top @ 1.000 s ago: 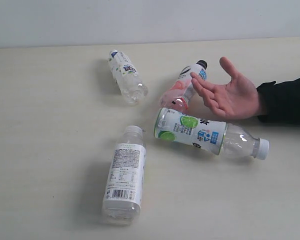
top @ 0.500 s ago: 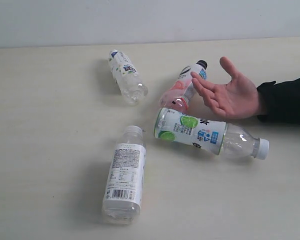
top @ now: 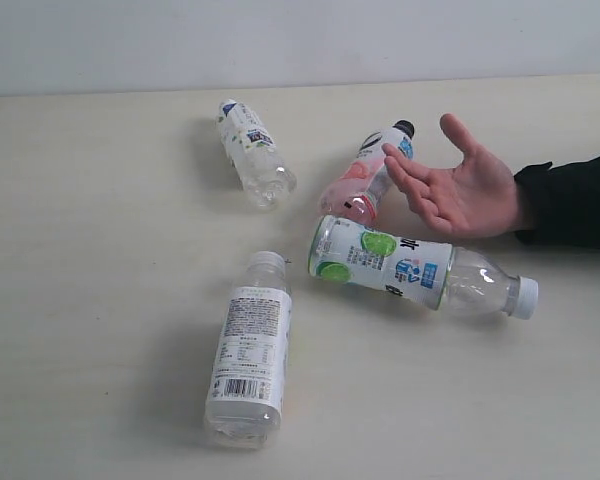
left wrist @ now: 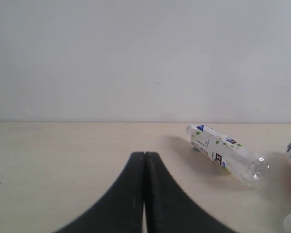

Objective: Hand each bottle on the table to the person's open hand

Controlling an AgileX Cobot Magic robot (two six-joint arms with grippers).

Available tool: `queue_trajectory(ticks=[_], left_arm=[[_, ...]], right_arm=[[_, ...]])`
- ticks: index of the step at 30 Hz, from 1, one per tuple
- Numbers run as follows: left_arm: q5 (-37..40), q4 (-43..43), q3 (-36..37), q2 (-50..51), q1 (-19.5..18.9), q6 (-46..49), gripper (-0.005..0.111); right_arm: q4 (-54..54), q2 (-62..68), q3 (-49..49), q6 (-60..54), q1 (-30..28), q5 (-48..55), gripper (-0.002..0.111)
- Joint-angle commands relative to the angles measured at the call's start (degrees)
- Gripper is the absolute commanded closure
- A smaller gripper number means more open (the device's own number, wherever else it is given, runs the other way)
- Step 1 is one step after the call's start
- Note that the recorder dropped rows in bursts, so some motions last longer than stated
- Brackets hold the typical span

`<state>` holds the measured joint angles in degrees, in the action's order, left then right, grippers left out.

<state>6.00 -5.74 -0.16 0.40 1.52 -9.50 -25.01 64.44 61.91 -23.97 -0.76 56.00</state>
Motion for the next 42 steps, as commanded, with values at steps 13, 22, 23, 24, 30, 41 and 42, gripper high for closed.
queue_trajectory(ticks=[13, 22, 23, 24, 30, 41, 42], left_arm=[[-0.13, 0.47, 0.16, -0.40, 0.27, 0.34, 0.107], [-0.13, 0.47, 0.16, -0.40, 0.27, 0.34, 0.107], [-0.13, 0.47, 0.16, -0.40, 0.27, 0.34, 0.107], [-0.13, 0.47, 0.16, -0.40, 0.27, 0.34, 0.107], [-0.13, 0.47, 0.16, -0.40, 0.27, 0.34, 0.107], [-0.13, 0.47, 0.16, -0.40, 0.27, 0.34, 0.107], [-0.13, 0.47, 0.16, -0.40, 0.27, 0.34, 0.107]], right_arm=[[10.54, 23.05, 0.96, -20.88, 28.32, 0.63, 0.035], [24.16, 33.06, 0.96, -19.34, 35.45, -7.80, 0.035], [24.16, 33.45, 0.96, -19.33, 35.45, -8.43, 0.035], [24.64, 34.33, 0.96, -19.33, 35.45, -9.92, 0.033], [26.20, 36.52, 0.96, -17.98, 35.45, -12.15, 0.032], [29.73, 38.10, 0.96, -15.04, 35.45, -15.95, 0.032], [30.15, 38.49, 0.96, -14.29, 35.45, -16.44, 0.032]])
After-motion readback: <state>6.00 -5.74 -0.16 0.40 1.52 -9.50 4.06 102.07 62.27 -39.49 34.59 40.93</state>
